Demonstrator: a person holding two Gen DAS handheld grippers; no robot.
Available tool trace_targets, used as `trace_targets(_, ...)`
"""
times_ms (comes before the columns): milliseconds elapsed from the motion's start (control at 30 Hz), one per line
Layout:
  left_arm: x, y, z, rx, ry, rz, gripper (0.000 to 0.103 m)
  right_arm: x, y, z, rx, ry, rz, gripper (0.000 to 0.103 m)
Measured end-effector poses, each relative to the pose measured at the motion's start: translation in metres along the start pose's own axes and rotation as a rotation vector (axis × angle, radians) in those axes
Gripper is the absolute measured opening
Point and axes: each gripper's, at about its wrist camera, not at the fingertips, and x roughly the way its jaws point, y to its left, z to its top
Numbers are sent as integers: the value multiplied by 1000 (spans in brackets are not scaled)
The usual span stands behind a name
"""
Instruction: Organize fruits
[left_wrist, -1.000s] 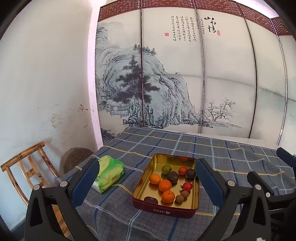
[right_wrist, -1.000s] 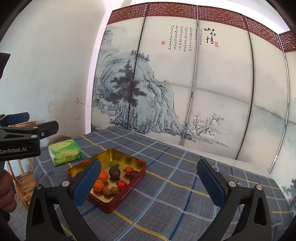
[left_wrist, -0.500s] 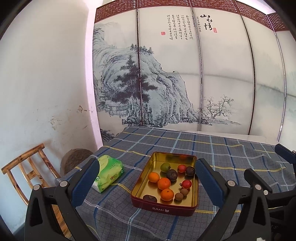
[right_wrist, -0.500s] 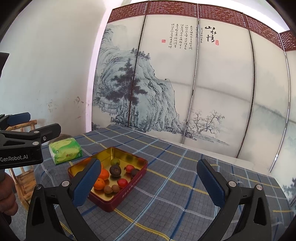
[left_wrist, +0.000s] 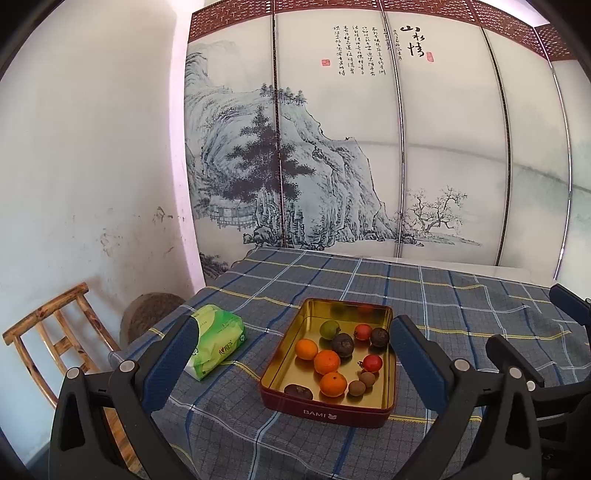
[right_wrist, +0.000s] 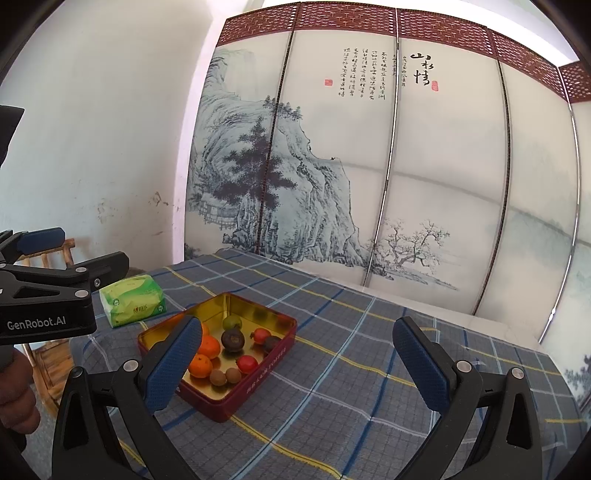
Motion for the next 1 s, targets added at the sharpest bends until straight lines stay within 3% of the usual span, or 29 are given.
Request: trace_targets(1000,0,1,-5,2,9,-1,103,5,9,-11,3,25,8,103)
